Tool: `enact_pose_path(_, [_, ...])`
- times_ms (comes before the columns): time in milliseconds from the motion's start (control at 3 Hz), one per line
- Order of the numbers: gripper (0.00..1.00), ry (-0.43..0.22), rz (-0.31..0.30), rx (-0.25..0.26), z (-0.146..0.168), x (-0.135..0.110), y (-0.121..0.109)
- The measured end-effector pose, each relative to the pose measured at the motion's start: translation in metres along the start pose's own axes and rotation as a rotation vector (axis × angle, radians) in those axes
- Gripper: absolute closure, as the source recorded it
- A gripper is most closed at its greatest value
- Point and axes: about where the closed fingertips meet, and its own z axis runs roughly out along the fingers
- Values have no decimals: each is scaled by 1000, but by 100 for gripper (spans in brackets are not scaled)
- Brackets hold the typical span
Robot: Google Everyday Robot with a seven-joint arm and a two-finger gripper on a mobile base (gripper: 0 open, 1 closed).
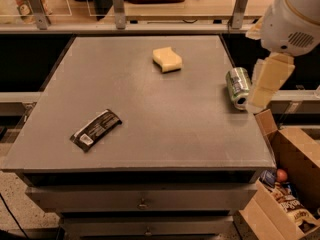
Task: Pick sponge
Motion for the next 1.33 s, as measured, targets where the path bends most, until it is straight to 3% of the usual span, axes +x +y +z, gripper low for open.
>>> enact_pose_path(333, [0, 0, -50, 19, 32, -26, -53])
enact_pose_path(667, [0, 0, -35, 31, 68, -38, -107])
enact_pose_path(1000, [0, -21, 36, 60, 104, -42, -157])
enact_pose_path(1333, [0, -57, 100, 71, 139, -54, -184])
